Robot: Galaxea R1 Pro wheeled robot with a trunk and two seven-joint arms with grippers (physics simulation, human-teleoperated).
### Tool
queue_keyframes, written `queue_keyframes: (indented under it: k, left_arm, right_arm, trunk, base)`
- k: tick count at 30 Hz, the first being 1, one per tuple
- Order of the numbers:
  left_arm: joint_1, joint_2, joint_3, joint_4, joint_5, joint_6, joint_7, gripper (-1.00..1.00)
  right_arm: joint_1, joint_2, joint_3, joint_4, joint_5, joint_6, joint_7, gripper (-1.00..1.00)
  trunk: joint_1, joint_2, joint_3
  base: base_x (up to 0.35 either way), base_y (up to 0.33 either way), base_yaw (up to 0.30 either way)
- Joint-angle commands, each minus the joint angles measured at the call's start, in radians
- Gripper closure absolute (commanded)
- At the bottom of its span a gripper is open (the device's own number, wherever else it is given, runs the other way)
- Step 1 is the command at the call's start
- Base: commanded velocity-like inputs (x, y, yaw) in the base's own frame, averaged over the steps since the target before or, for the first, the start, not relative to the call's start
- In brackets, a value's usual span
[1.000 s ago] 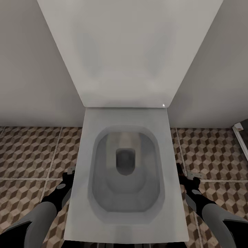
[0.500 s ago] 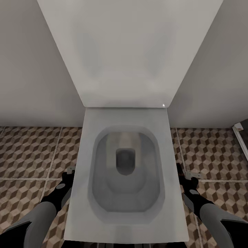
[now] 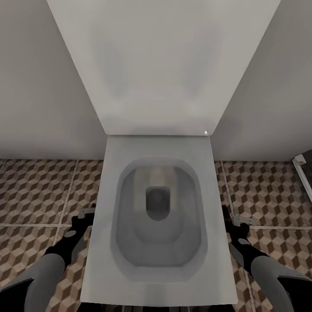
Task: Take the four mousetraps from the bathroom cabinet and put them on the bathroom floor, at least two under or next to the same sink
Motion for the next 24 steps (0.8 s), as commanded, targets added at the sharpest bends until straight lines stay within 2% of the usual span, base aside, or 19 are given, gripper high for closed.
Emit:
queue_keyframes:
  k: [1,7,24]
  left_arm:
    - [-0.001,0.004,0.007,0.001,-0.012,-0.005,-0.001,1.00]
    - [-0.002,0.017,0.008,0.001,-0.015,-0.002,-0.001,1.00]
    - [-0.002,0.017,0.004,0.000,-0.026,-0.042,-0.002,1.00]
  right_arm:
    - [-0.001,0.001,-0.004,0.001,-0.006,-0.005,0.003,-1.00]
    - [-0.001,0.002,-0.003,0.001,-0.004,-0.006,0.003,-1.00]
    - [0.000,0.002,-0.004,0.001,-0.004,-0.007,0.003,-1.00]
  trunk:
    - [0.000,0.000,0.000]
    - [0.000,0.000,0.000]
    - [0.000,0.000,0.000]
  base:
    - [0.000,0.000,0.000]
    - [0.000,0.000,0.000]
    - [0.000,0.000,0.000]
